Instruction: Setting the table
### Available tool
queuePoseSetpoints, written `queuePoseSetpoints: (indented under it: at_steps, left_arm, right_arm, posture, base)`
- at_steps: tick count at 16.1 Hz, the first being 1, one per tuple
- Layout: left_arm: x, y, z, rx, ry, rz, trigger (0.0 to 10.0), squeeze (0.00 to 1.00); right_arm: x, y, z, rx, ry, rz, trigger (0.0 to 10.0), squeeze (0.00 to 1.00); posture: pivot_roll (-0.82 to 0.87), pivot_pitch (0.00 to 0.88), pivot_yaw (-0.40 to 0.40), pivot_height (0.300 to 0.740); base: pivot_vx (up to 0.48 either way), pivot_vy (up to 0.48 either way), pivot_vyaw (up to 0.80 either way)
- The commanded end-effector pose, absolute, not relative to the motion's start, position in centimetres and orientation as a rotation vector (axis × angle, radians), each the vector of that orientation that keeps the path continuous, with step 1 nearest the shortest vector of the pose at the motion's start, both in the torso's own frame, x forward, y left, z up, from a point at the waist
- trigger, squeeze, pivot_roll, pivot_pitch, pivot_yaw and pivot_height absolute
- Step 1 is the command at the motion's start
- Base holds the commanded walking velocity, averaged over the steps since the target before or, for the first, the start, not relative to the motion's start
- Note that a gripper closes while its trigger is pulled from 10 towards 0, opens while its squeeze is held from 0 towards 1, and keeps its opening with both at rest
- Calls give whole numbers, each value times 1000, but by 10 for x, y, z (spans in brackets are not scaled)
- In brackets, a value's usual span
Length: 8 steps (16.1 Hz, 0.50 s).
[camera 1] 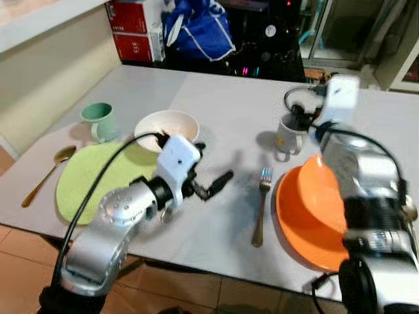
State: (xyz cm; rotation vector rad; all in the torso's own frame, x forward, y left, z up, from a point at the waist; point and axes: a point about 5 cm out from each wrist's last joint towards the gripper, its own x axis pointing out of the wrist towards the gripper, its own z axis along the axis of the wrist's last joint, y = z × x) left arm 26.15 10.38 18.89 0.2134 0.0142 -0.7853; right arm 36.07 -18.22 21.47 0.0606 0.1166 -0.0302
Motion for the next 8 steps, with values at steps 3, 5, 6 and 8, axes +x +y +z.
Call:
queuePoseSetpoints:
  at_steps: [3,5,6,8]
  left_arm:
    - [278,114,205,158,-44,-543,10000,0]
    - [288,115,205,156,-55,-411,10000,0]
    - [293,115,206,169,-74,-341,10000,0]
    - [295,121,211,184,-133,-266,10000,0]
  right_arm:
    - [314,-152,232,102,-71,140,10000,0]
    - [294,-144,219,159,-74,121,10000,0]
    - [277,-141,209,156,-70,105,10000,0]
    - [258,-146,198,140,-83,65,10000,0]
  posture:
    - [-39,0,30,740]
    - [-72,0,50,740]
    - [-82,0,57,740]
    - [-98,0,64,740]
  base:
    - [0,0,0]
    - [0,0,0]
    - [0,0,0]
    - [0,0,0]
